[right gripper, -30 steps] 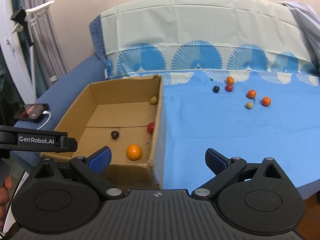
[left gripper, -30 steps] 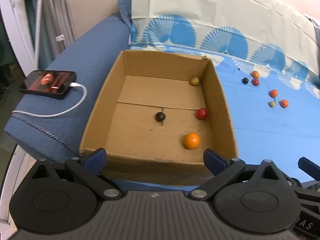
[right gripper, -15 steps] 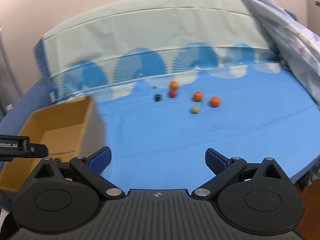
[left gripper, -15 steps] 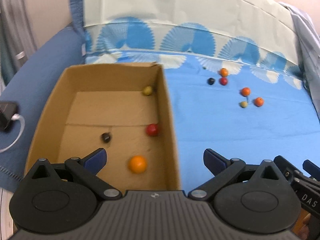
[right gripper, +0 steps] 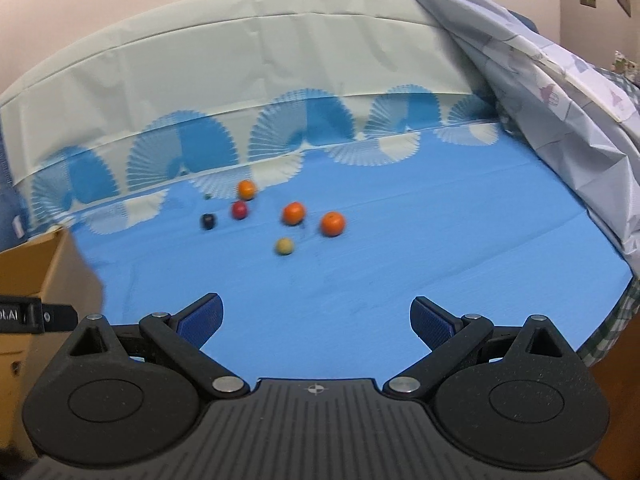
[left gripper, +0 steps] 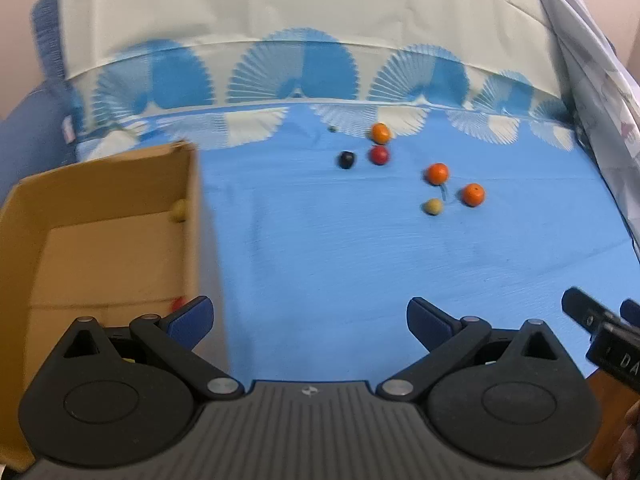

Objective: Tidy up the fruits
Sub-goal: 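Move both tools from the box toward the fruits on the sheet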

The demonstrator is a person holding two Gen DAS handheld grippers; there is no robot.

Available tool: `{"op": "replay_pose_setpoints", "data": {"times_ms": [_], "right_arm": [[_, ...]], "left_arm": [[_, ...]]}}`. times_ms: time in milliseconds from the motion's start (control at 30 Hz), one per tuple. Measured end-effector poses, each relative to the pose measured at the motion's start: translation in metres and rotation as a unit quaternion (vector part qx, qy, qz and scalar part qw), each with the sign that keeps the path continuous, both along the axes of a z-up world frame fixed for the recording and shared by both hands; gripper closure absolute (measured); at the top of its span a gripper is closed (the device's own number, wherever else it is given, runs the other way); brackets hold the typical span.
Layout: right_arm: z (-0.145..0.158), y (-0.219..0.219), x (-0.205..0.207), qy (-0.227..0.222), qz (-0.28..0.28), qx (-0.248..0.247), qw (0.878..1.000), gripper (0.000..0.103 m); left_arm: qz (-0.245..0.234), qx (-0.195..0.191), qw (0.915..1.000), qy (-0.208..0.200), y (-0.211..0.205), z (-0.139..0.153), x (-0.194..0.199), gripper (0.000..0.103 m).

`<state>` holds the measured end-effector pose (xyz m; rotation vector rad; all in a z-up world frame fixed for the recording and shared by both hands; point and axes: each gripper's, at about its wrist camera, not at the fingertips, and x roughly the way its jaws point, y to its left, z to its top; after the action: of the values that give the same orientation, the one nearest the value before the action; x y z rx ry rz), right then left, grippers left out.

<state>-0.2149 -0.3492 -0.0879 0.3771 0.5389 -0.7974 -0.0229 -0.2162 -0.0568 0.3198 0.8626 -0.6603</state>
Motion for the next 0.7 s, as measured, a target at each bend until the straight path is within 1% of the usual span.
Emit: {"op": "replay_pose_setpoints", "data": {"times_ms": [167, 233, 333, 433, 500, 533, 633, 700], "right_arm": [[-0.024, -0.054, 0.006, 0.013, -0.025, -0.001, 1.0, 0.003], [-0.036, -0.077, 0.013, 0.023, -0.03, 0.002, 0.999, 0.003], [-0.057, -0.111, 0.027, 0.029, -0.033, -0.002, 0.999, 0.003], [-0.079, -0.141, 0.045, 0.031, -0.021, -0.023, 0.999, 0.003], [-0.095, -0.16, 0.059, 0.037, -0.005, -0.042, 0.998, 0.003], [-0.103, -0.169, 0.066, 0.044, 0.003, -0.049, 0.998, 0.003], [-0.128, -0.195, 0.089, 0.047, 0.031, -0.058, 0.997, 0.003], [-0.14, -0.204, 0.104, 0.054, 0.047, -0.062, 0.996, 0.003]], "left_arm": [[-0.035, 0.012, 0.9993, -0.004, -0.06, -0.027, 0.011, 0.0], [-0.058, 0.018, 0.9982, 0.003, -0.089, -0.041, 0.017, 0.0], [-0.09, 0.015, 0.9958, 0.011, -0.13, -0.064, 0.028, 0.0], [-0.106, 0.018, 0.9939, 0.022, -0.175, -0.091, 0.046, 0.0], [-0.103, 0.023, 0.9938, 0.033, -0.2, -0.109, 0.06, 0.0], [-0.1, 0.024, 0.994, 0.038, -0.21, -0.117, 0.067, 0.0], [-0.092, 0.029, 0.9935, 0.059, -0.236, -0.141, 0.087, 0.0], [-0.097, 0.028, 0.9923, 0.072, -0.249, -0.152, 0.098, 0.0]]}}
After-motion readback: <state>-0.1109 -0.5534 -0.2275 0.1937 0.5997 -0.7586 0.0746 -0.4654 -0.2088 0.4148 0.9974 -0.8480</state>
